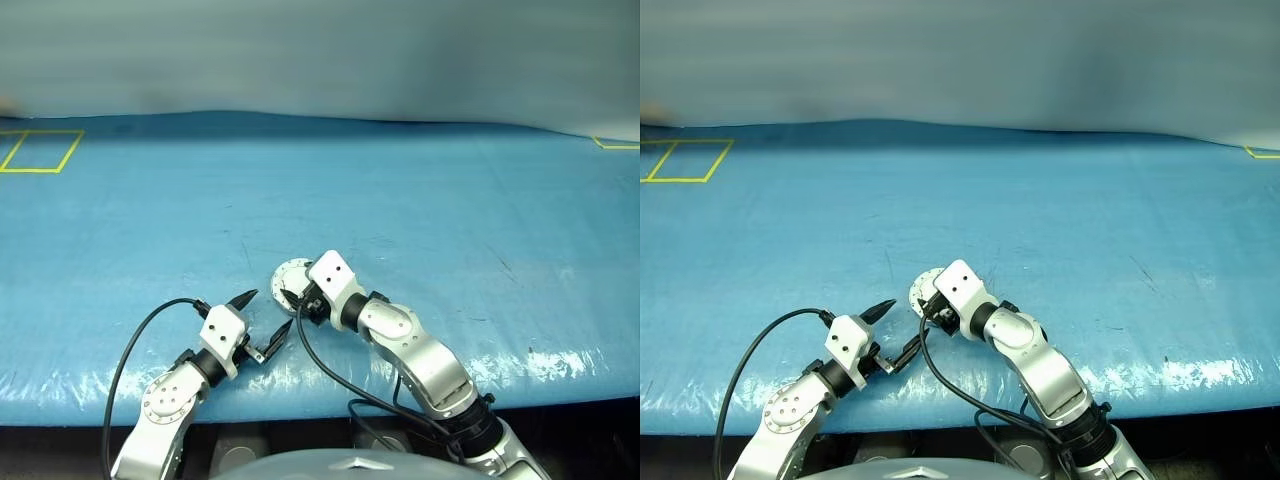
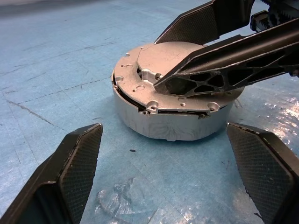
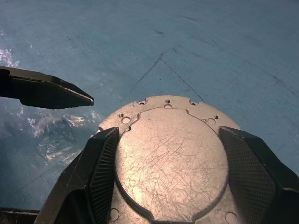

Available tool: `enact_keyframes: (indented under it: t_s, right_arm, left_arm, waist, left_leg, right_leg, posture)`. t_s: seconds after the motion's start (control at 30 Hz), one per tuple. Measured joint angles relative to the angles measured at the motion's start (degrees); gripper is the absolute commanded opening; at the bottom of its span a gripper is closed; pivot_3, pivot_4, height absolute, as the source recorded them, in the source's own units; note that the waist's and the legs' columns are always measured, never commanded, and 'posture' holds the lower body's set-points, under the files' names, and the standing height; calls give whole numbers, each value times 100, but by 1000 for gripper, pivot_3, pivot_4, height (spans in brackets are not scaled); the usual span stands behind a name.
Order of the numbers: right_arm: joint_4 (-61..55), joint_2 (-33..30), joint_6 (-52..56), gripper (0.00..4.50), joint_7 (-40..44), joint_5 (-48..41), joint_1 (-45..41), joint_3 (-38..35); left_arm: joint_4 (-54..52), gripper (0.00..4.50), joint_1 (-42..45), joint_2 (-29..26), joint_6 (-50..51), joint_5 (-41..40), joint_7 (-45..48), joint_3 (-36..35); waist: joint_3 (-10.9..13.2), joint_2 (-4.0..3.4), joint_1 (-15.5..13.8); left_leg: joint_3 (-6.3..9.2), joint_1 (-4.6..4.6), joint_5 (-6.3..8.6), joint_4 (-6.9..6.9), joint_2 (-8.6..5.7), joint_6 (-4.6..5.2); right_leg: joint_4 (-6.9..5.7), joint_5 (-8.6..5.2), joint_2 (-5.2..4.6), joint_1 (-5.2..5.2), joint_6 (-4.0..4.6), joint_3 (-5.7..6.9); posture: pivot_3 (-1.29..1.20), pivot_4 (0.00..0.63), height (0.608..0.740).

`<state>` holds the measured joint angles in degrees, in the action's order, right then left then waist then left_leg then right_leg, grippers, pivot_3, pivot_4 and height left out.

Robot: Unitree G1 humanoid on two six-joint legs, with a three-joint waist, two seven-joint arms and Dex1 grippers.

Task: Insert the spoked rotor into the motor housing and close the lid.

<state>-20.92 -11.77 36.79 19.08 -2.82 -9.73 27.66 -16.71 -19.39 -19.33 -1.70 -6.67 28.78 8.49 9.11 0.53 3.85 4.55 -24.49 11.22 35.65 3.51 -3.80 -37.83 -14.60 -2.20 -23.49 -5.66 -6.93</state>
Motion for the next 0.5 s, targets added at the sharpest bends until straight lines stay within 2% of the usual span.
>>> enact_keyframes:
  t_s: [0.5]
  right_arm:
    - [94,11,-139,3042,-42,370,-7,160]
  left_arm:
    - [-2,4500,-44,-5,9,-1,-12,-3]
  waist:
    - [-5,7,1]
  left_leg:
    - [0,7,-1,1,0,0]
  right_leg:
    - [0,0,0,3,0,0]
  posture:
    - [0,150,740]
